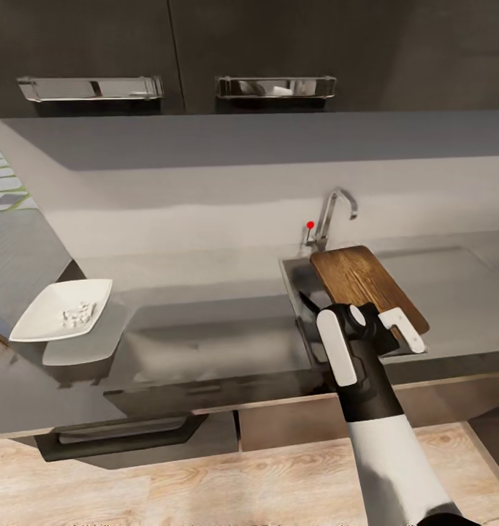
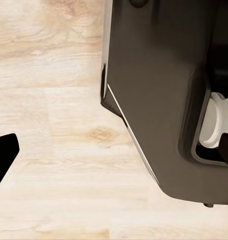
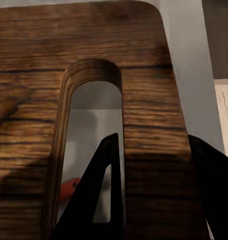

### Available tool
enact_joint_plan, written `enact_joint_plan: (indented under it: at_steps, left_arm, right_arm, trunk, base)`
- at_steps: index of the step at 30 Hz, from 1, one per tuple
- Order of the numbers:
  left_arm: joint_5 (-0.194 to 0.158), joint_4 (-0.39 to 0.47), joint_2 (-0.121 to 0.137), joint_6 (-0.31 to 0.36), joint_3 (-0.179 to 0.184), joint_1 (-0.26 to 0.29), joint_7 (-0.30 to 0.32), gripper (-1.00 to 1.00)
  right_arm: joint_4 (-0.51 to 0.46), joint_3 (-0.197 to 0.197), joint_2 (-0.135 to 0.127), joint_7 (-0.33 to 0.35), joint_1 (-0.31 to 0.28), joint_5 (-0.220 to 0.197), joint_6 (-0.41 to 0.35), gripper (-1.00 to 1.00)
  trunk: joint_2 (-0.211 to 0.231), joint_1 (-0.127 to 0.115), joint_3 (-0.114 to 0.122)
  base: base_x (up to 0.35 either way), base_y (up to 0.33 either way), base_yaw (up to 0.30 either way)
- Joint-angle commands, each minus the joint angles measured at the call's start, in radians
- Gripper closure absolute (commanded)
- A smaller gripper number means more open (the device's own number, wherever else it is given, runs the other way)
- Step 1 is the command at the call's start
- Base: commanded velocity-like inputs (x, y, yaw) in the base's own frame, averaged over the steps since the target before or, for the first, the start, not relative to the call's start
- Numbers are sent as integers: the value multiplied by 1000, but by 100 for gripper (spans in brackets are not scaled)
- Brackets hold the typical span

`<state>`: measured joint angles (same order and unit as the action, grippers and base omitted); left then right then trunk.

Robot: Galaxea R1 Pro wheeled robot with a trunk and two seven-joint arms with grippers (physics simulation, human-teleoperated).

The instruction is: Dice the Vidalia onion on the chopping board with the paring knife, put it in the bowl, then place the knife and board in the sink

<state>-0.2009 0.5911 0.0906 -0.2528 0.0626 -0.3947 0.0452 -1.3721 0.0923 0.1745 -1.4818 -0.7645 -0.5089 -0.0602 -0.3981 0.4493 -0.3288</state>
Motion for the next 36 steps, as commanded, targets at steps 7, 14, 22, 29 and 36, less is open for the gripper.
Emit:
enact_joint_plan:
  at_steps: [7,14,22,29,36]
  left_arm:
    - [-11,1,1,-2,5,0,1,-100]
    - [-11,0,1,-2,5,0,2,-100]
    - [-11,0,1,-2,5,0,2,-100]
    - [-11,-1,1,-2,5,0,2,-100]
    - [-11,-2,1,-2,5,0,2,-100]
  right_arm:
    - [18,3,0,-5,-1,-49,0,100]
    - [19,3,0,-5,-1,-54,0,100]
    - [19,3,0,-5,-1,-54,0,100]
    - [22,1,0,-5,0,-54,0,100]
    - [52,-2,0,-2,3,-58,14,100]
  trunk:
    - [-2,1,-13]
    - [-2,1,-24]
    - [-2,1,-36]
    - [-2,1,-47]
    - [-2,1,-58]
  base:
    - [165,135,0]
    - [30,15,0]
    - [148,0,18]
    - [130,0,59]
    - [4,0,56]
